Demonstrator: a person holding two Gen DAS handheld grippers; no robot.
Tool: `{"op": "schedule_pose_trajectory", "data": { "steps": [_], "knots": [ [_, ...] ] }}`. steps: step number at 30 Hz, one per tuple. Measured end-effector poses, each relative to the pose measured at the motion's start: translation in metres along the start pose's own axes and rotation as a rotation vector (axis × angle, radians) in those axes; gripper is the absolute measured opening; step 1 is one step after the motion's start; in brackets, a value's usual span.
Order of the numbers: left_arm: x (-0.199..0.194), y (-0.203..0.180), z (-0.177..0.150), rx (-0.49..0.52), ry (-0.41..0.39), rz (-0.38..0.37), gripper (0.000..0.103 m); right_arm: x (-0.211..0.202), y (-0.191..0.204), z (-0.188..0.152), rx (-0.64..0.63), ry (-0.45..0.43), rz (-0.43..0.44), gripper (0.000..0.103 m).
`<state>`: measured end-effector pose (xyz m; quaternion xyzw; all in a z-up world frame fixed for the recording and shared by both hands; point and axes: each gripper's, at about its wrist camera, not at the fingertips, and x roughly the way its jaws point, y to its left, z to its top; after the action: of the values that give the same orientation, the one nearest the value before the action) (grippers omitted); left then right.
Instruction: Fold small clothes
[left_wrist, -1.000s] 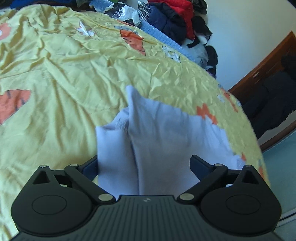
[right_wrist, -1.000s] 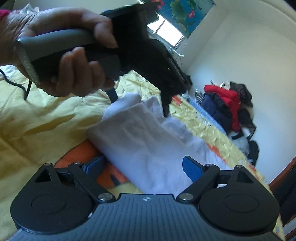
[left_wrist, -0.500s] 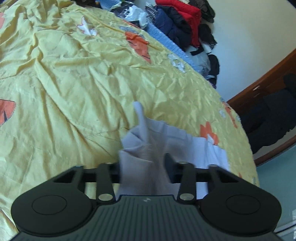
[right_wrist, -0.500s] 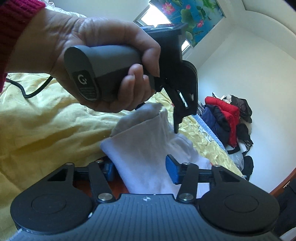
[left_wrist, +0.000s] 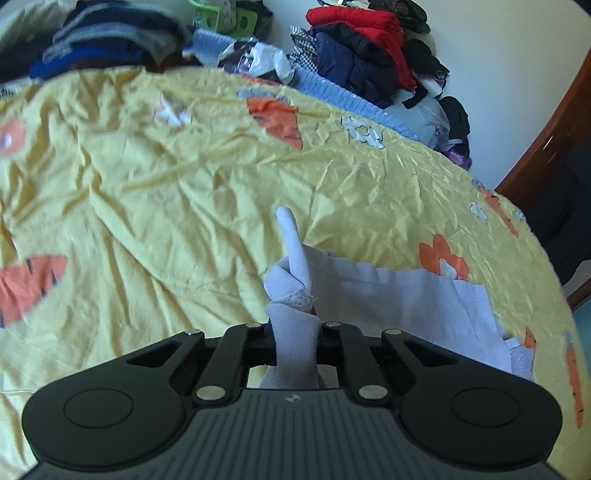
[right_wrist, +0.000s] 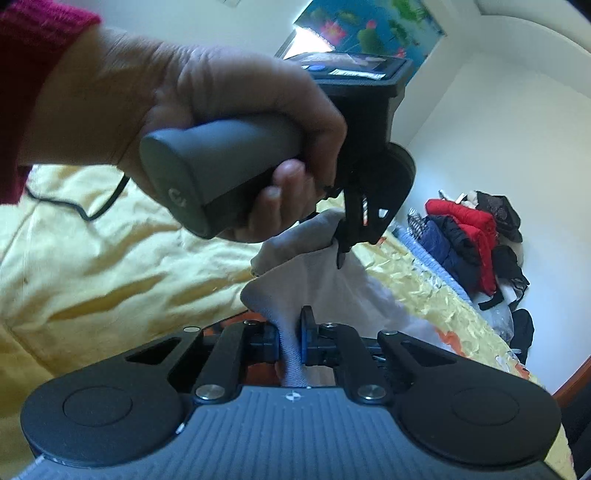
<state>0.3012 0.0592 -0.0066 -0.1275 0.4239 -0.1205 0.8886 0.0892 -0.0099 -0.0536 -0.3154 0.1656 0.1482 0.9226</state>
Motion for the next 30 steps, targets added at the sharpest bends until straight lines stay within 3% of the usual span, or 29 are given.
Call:
{"op": "schedule_pose_trajectory", "data": {
  "steps": [14,30],
  "knots": [
    [-0.037,-0.064,0.009,0.071,-0.067,0.048,0.01,-0.057,-0.084,-0.022,0.393,-0.095,0.077,0.01],
    [-0.031,-0.154,0.001,0.152,-0.098,0.056,0.01,-0.077,-0.147,-0.064,0.652,-0.108,0.069,0.01]
  ]
}}
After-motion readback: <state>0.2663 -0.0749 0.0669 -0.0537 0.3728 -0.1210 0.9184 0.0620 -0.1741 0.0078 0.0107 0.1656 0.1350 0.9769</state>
